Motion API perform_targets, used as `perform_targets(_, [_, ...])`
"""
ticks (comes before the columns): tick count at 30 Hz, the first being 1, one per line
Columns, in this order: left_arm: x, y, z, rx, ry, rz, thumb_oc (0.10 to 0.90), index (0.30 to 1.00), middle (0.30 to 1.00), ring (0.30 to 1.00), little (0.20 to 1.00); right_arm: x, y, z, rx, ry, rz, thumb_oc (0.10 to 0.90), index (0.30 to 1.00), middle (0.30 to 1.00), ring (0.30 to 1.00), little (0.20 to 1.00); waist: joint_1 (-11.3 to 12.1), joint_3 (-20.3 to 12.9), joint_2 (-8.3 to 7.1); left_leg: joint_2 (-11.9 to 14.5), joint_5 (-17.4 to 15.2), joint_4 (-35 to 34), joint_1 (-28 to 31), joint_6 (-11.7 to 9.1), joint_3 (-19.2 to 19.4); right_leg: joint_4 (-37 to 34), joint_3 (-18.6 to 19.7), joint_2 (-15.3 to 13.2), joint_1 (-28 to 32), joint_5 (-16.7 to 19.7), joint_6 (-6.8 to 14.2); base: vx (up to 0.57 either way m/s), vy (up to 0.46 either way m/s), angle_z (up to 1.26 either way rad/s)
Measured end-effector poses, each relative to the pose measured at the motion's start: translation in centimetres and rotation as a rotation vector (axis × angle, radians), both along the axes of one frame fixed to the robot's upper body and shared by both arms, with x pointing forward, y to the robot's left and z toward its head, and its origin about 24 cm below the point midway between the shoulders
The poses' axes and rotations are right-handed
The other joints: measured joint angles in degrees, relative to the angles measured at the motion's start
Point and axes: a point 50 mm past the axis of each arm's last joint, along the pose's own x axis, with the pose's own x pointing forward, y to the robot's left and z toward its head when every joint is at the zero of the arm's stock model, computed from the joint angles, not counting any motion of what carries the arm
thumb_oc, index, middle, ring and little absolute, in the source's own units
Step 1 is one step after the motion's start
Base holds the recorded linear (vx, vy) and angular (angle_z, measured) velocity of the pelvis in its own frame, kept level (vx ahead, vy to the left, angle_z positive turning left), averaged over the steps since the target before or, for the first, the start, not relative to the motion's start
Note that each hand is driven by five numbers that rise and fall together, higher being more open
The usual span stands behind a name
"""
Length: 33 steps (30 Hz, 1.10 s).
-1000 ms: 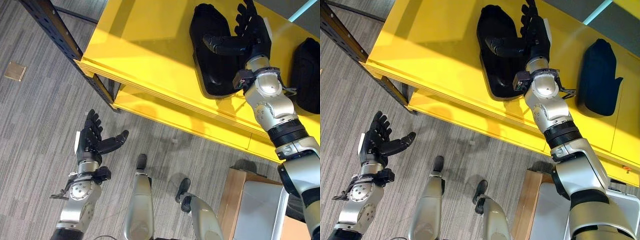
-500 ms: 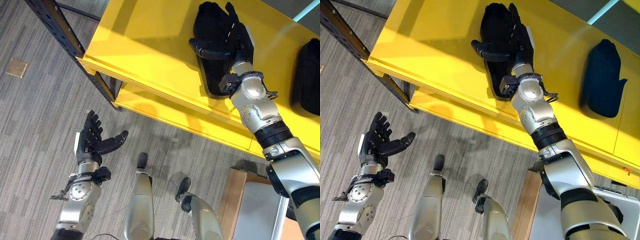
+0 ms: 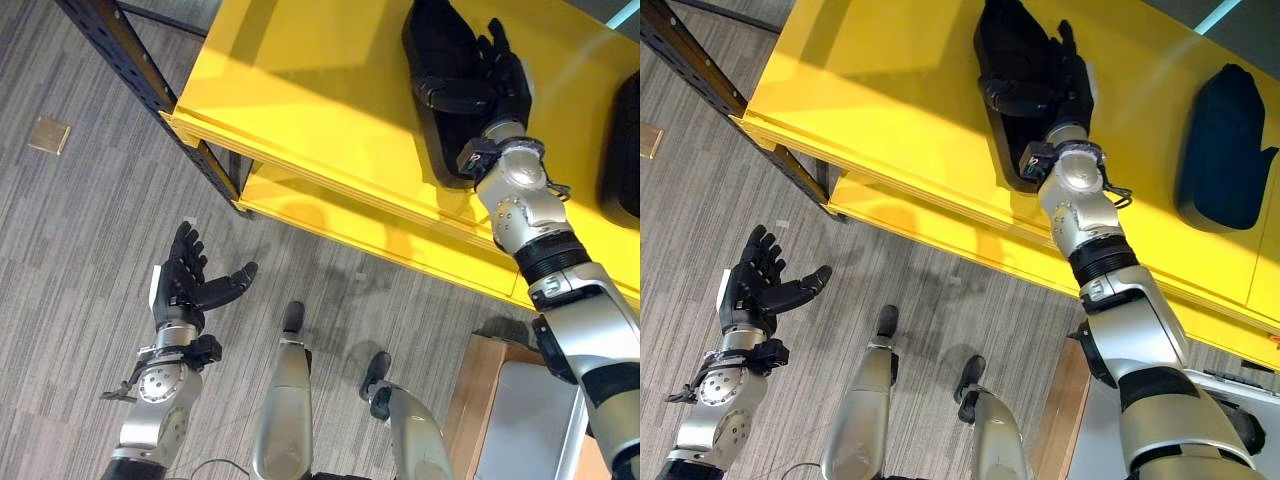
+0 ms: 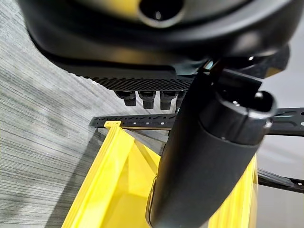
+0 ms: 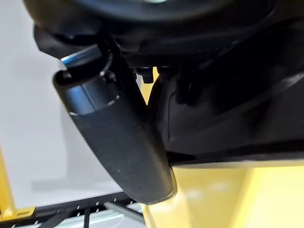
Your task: Move parts from the plastic box to the shelf.
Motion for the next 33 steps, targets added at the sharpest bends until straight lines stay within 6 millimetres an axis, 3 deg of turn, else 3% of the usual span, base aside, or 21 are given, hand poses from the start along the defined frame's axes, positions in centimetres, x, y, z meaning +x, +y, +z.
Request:
perform_targets(6, [-0.2,-0.2,-0.2,0.002,0.002,-0.009,0.9,1.0,1.0,1.0,1.0,0.1,-2.5,0.5,0.153,0.003,-0.075,0.9,1.0,1.0,1.0,1.0,0.9,0.1,1.2,-0.7,0.0,0.2,0.0,0.0,-0.3,1.4,-0.1,-0.7,-0.3,-0.9,0.2,0.01,-0.002,0.04])
perform_targets(17, [0.0,-0.3,-0.1,0.003,-0.002,-0.016,0.9,1.0,1.0,1.0,1.0,0.2,-2.5,0.1,0.26,0.004,-0.083,0.9,1.0,1.0,1.0,1.0,0.9,0.1,1.41,-1.0,0.0,0.3,0.0,0.1,-0.5,2.2,-0.2,-1.0,-0.3,-1.4,0.2,0.0,0.0,0.0])
perform_targets(26, [0.4,-1.1,-0.1,0.005,-0.003,-0.043,0.9,1.0,1.0,1.0,1.0,0.3,-0.9,-0.3,0.427,-0.034,-0.091,0.9,1.0,1.0,1.0,1.0,0.7,0.0,2.08,-1.1,0.0,0.6,-0.2,0.1,-0.6,3.2,-0.3,-1.4,-0.8,-2.0,-0.2,0.0,0.001,0.0])
perform_targets(33, [0.6,-1.1,0.2,0.003,-0.014,-0.02,0.9,1.0,1.0,1.0,1.0,-0.2,0.7,0.3,0.36,-0.072,-0.126,0.9,1.0,1.0,1.0,1.0,0.5,0.0,2.36,-1.2,0.0,0.9,-1.0,0.1,-0.3,4.3,-0.1,-1.6,-2.1,-2.3,0.0,0.0,0.0,0.0])
